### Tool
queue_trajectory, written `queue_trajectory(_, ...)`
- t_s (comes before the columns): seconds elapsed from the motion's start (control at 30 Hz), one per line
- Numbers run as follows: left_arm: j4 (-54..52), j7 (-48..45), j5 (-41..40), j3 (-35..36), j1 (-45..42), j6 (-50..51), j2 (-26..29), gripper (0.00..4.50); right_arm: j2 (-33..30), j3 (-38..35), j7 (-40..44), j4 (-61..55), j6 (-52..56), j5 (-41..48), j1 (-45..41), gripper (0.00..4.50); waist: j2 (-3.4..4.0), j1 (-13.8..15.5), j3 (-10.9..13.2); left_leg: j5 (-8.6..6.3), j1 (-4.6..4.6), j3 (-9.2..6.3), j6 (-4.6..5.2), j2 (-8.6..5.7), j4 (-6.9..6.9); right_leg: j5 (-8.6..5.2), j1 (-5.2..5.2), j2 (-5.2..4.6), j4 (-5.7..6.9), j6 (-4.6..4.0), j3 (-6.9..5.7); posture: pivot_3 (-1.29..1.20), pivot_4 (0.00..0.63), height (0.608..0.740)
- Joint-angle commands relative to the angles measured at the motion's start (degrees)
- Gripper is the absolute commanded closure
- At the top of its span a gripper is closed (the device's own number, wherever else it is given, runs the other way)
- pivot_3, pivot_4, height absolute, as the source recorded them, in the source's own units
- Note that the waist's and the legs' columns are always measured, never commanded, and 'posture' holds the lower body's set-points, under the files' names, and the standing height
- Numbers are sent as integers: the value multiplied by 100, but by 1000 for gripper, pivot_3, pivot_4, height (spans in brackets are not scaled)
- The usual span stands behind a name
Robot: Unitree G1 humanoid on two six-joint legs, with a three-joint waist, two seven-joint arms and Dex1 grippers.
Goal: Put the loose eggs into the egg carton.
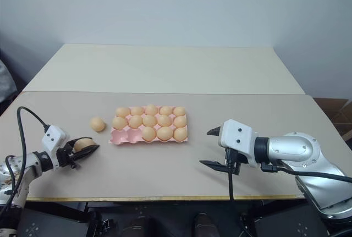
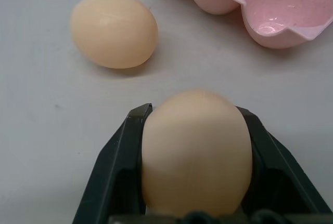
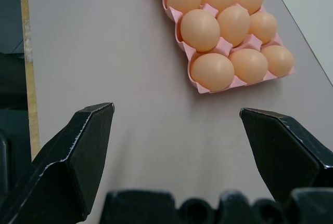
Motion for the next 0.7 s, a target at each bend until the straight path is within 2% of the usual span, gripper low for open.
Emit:
queue_trajectory(0.03,-794,-390,-428,266,286,118,262,2695,-110,-235,-9,-151,-7,67,14,0,0,-9,0,0,0,0,0,1,0,0,0,0,-1,0,1,0,150,740)
queue_trajectory(0.17,-1586,-543,-1002,426,268,305,228,2695,-119,-198,23,-117,-55,63,-9,0,-1,39,0,0,-2,-1,0,0,0,-1,0,-4,-2,-1,-2,0,150,740)
queue_trajectory(0.3,-1756,-712,-1482,192,-251,476,-34,2695,-39,-99,-10,-107,-74,57,-74,0,-1,92,0,-1,3,-2,-1,-6,2,0,5,-7,1,1,-1,0,150,740)
queue_trajectory(0.47,-1161,-905,-1113,-472,-1009,229,-372,2695,56,-19,-162,-192,-67,-8,-76,0,-3,123,-2,1,1,-4,2,-15,3,11,8,-3,0,22,5,0,150,740)
queue_trajectory(0.7,-96,-1254,-737,-927,-1771,-370,-691,2695,8,-164,-330,-383,1,-3,144,0,-6,113,-3,2,-2,-8,4,-20,6,22,9,1,-1,41,15,0,150,740)
